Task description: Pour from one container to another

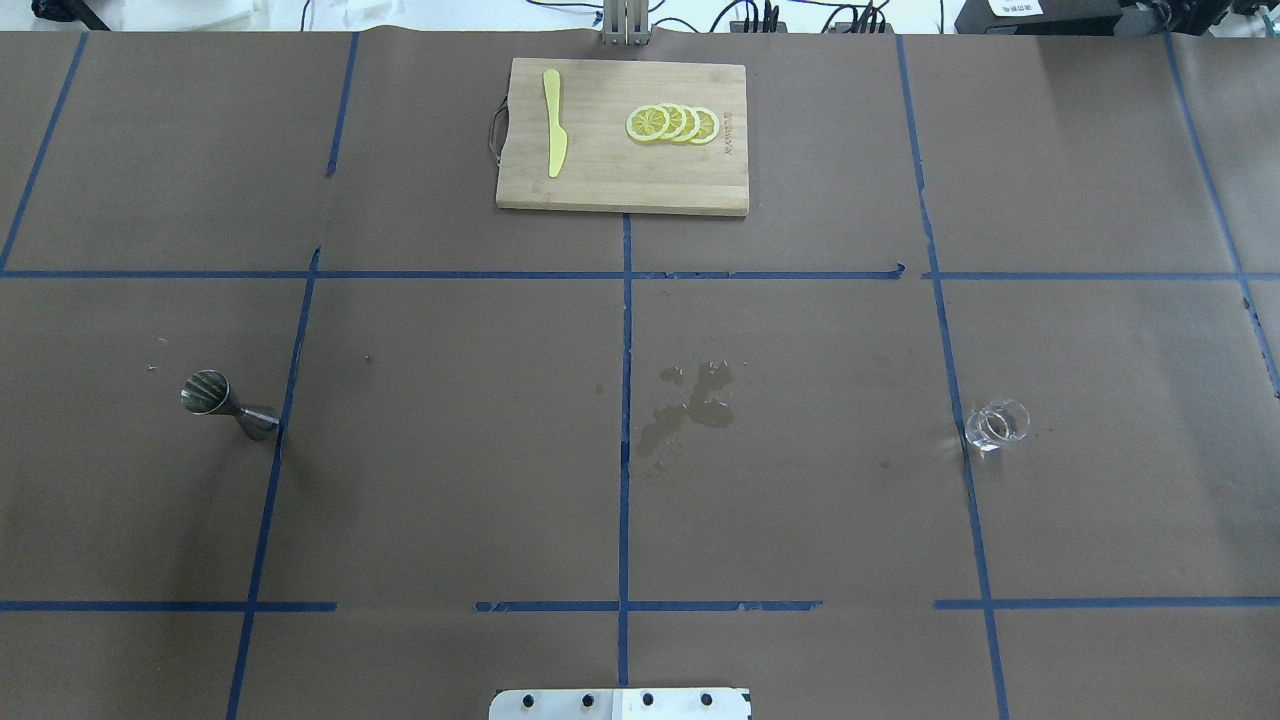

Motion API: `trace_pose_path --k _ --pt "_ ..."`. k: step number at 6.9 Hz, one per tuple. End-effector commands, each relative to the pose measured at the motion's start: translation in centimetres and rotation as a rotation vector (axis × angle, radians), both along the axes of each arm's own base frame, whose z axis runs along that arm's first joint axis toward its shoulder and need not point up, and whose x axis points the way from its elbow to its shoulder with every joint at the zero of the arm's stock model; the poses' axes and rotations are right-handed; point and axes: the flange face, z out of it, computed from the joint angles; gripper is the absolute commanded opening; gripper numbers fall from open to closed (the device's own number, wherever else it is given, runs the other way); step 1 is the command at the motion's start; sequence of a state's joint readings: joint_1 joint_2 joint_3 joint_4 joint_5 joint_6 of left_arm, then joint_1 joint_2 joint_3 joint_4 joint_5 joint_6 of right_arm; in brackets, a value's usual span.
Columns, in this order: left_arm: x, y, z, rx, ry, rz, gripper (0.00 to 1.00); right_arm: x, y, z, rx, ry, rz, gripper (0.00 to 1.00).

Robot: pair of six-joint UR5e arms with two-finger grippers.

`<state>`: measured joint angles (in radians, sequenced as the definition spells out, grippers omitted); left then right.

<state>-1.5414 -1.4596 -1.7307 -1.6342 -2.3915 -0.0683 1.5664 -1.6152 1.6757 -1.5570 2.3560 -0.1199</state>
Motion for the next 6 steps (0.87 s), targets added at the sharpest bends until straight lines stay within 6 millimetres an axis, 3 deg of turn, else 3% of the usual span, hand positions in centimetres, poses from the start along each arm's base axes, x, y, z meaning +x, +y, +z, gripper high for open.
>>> trace_pose_path --k 1,2,4,5,6 --pt "0.3 -0.1 -1.0 0.035 0.039 0.002 1.00 0.0 0.2 0.3 -0.007 -0.008 0.001 1.00" --pt "0.7 -0.1 -2.7 0.058 0.102 0.012 1.00 -0.2 0.6 0.4 -0.011 -0.024 -0.003 1.00" --pt "1.3 -0.4 -3.7 0.110 0.114 0.027 1.00 -0.2 0.9 0.6 0.002 -0.029 -0.003 1.00" --pt "2.4 -0.6 -4.4 0.154 0.135 0.051 1.00 -0.3 1.2 0.9 0.010 -0.029 -0.004 1.00" --pt "5.2 -1.1 -5.4 0.256 0.147 0.119 1.00 -0.3 1.2 1.1 0.007 -0.028 -0.005 1.00"
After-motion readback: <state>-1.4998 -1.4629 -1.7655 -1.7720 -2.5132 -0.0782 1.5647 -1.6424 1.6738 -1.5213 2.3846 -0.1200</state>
